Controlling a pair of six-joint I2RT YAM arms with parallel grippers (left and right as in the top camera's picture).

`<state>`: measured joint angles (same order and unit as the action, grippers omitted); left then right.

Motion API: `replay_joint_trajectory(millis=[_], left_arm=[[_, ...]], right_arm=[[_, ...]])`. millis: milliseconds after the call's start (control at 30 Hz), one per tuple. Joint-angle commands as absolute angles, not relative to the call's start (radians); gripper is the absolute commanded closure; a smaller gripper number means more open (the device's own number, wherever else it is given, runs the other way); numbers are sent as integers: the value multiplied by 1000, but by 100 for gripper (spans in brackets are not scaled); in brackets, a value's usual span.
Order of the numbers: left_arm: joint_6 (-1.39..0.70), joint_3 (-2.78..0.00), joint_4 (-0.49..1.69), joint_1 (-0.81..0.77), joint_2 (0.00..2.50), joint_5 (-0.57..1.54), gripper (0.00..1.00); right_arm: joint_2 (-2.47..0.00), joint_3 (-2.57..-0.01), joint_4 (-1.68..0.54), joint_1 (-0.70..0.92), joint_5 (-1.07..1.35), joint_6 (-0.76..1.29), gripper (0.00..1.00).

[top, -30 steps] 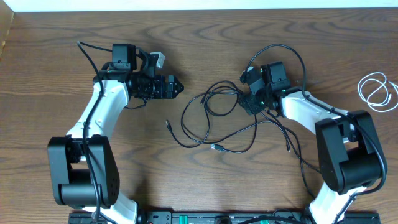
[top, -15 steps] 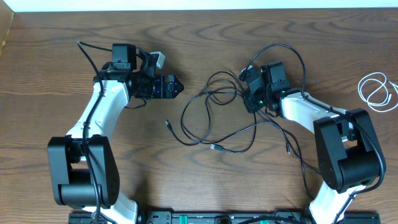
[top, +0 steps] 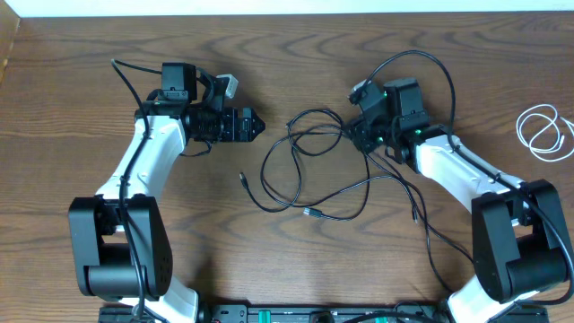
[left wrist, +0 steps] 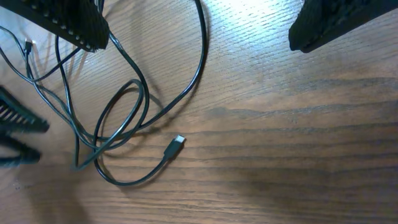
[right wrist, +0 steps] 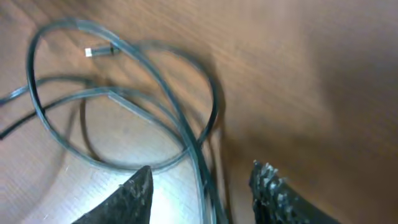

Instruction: Untangle cables

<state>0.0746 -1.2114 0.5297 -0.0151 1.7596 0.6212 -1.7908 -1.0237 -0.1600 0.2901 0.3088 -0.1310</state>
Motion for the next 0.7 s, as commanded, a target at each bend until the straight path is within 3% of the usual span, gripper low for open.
replay_joint_trajectory(millis=[0,267,667], left_arm=[[69,-1203,529,-13,1739,612,2],[69,-1203,529,-13,1739,612,2],[68,-1201,530,-13,1739,612,2]], right_arm=[[-1788,-1021,-231,297,348,-52,53],[-1788,-1021,-502,343,283,-23,55],[-1788,-1019,-606,419,76,175,57]])
